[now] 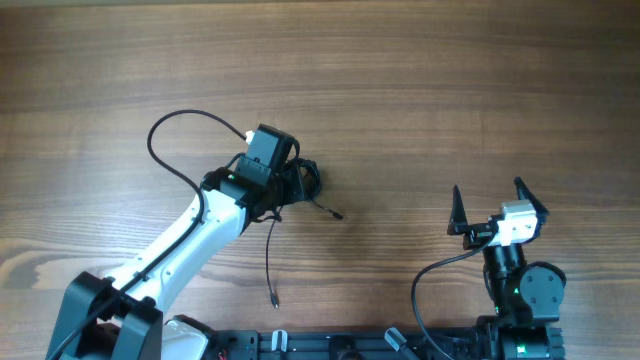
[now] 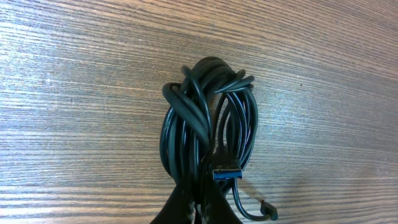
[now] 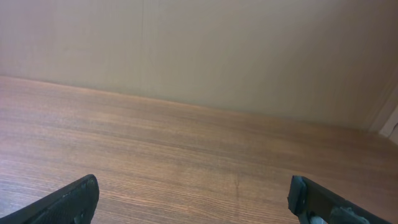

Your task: Untangle cables

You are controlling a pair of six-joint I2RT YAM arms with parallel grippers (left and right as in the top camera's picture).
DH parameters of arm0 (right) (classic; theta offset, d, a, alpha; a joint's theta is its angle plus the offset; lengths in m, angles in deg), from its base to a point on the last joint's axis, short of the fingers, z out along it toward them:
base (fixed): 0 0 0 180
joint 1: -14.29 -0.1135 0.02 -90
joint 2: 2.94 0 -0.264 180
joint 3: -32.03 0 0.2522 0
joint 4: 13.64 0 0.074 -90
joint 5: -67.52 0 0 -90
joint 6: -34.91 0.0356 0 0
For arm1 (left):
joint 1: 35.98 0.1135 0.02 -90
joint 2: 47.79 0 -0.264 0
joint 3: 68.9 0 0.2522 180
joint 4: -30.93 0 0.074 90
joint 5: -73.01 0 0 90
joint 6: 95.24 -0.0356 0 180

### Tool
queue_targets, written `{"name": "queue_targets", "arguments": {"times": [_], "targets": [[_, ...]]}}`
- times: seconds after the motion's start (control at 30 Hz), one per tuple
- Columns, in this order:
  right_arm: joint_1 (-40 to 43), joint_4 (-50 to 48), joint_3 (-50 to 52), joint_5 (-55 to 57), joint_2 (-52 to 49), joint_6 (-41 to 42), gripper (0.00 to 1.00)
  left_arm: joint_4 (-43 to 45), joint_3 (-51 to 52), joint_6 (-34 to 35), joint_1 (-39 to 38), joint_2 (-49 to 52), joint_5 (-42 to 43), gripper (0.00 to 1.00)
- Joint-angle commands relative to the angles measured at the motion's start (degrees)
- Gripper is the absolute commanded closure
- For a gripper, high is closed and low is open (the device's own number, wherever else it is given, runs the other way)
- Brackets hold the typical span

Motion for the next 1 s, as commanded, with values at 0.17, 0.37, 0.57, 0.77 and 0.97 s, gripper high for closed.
{"name": "queue_targets", "arguments": {"times": [0.17,0.37,0.57,0.77,0.97], "targets": [[-0.4,-0.1,0.2,1.0,0.2,-0.5,0.0,-1.6,-1.4,-0.9,0.2,-1.3,-0.5,0.9],[-0.4,-0.1,0.2,1.0,0.2,-0.5,0.0,-0.8,-1.4,-0.6,0.1,-1.3,-0.3,0.92],[-0.4,-0.1,0.2,1.0,0.2,-0.5,0.0,0.3,-1.4,1.0,0.1,-1.2,0.9,0.17],[-0.4,-0.1,0.2,1.0,0.2,-0.5,0.0,3.8,-1.4,0.4,0.1,-1.1,-7.6,0.0],[-0.4,-0.1,0.2,1.0,0.2,-0.5,0.0,2.4,-1.4,0.4,0.1,-1.2,-7.6,0.0]]}}
